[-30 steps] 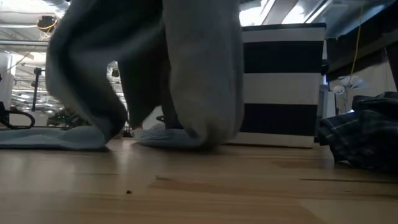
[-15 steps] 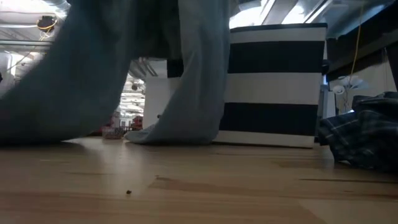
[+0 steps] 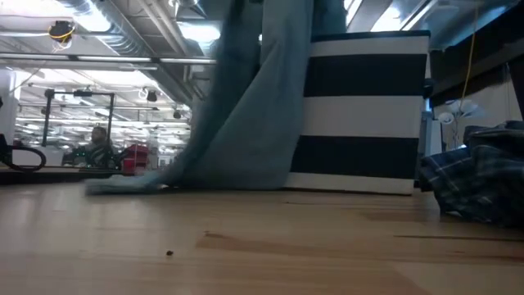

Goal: Sort clothes
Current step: Put the light blue pants into the blue laundry organizer

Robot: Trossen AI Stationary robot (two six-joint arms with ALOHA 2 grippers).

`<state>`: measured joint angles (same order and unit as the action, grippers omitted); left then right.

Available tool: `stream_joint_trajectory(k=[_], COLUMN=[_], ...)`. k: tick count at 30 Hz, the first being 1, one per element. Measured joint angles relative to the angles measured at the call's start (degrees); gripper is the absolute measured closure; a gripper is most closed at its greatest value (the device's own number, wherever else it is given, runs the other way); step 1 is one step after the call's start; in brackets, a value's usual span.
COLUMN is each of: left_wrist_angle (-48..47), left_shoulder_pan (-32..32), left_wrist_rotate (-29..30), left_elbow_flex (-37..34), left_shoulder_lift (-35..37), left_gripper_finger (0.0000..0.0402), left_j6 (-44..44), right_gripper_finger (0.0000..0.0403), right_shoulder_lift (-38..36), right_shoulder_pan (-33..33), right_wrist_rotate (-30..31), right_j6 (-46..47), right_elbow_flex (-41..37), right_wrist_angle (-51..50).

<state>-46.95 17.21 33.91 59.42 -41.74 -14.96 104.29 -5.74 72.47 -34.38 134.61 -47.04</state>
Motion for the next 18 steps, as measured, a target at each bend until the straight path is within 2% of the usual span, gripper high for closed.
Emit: stream_joint_trajectory(k=[4,7,9,13,18], left_wrist_angle=[-0.14,-0.13,-0.14,0.09,-0.03], left_shoulder_pan=[0.0,0.0,0.0,0.0,0.02], left_wrist_rotate=[0.0,0.0,0.0,0.0,0.0], left_elbow_flex=[0.0,0.0,0.0,0.0,0.02], left_shoulder_lift=[0.0,0.0,0.0,-0.04,-0.04], left_gripper_finger=[0.0244,0.0244,0.0244,0.0244,0.0244], left_j6=[0.06,0.0,-0.05,-0.28,-1.12], right_gripper_finger=[0.0359,0.0359,0.0358,0.0345,0.0323], right_shoulder_lift=[0.31,1.83,2.86,3.15,3.58], right_shoulder_pan=[4.53,8.14,10.11,13.1,14.94], right_wrist_rotate=[-4.44,-10.85,-15.88,-26.0,-29.64], right_j6=[20.62,37.59,44.78,45.04,44.42], right_elbow_flex=[0.0,-0.75,-2.74,-9.76,-16.48], right_wrist_angle=[-19.81,-36.19,-42.71,-39.74,-36.5])
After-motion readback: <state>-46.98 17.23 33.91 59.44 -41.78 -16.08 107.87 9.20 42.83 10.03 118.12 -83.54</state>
